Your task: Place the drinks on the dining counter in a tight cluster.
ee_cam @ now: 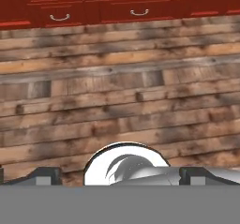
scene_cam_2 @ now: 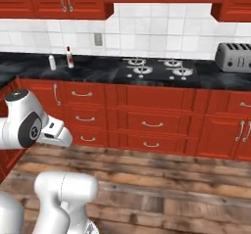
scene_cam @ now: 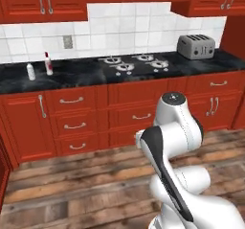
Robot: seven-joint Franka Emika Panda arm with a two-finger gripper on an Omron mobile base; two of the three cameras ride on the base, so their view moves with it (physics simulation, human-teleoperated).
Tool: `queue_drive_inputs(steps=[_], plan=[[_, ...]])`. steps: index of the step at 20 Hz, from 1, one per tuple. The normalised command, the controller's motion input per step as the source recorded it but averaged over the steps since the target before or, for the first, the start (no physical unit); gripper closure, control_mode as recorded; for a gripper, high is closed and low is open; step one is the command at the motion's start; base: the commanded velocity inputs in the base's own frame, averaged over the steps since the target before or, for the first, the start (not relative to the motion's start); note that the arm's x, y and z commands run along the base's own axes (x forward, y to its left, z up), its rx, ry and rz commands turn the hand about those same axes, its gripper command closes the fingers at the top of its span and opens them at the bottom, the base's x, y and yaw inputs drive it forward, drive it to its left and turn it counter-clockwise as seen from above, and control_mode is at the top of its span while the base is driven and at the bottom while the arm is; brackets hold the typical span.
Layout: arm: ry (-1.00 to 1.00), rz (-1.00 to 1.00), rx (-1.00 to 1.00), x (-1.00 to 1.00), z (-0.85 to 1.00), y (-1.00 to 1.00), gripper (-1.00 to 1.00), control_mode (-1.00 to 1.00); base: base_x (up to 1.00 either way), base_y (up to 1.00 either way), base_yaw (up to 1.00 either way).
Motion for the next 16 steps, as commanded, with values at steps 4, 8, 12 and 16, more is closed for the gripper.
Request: queue_drive_inputs(steps=[4, 8, 12, 16], plan=[[0.0, 0.0, 0.0, 0.0, 0.0, 0.0, -1.0, 1.0, 1.0, 0.41, 0.34], [0.0, 0.0, 0.0, 0.0, 0.0, 0.0, -1.0, 1.0, 1.0, 0.33, 0.28], [0.0, 0.0, 0.0, 0.0, 0.0, 0.0, -1.0, 1.0, 1.0, 0.38, 0.22], [0.0, 0.0, 0.0, 0.0, 0.0, 0.0, -1.0, 1.0, 1.0, 0.48, 0.13]])
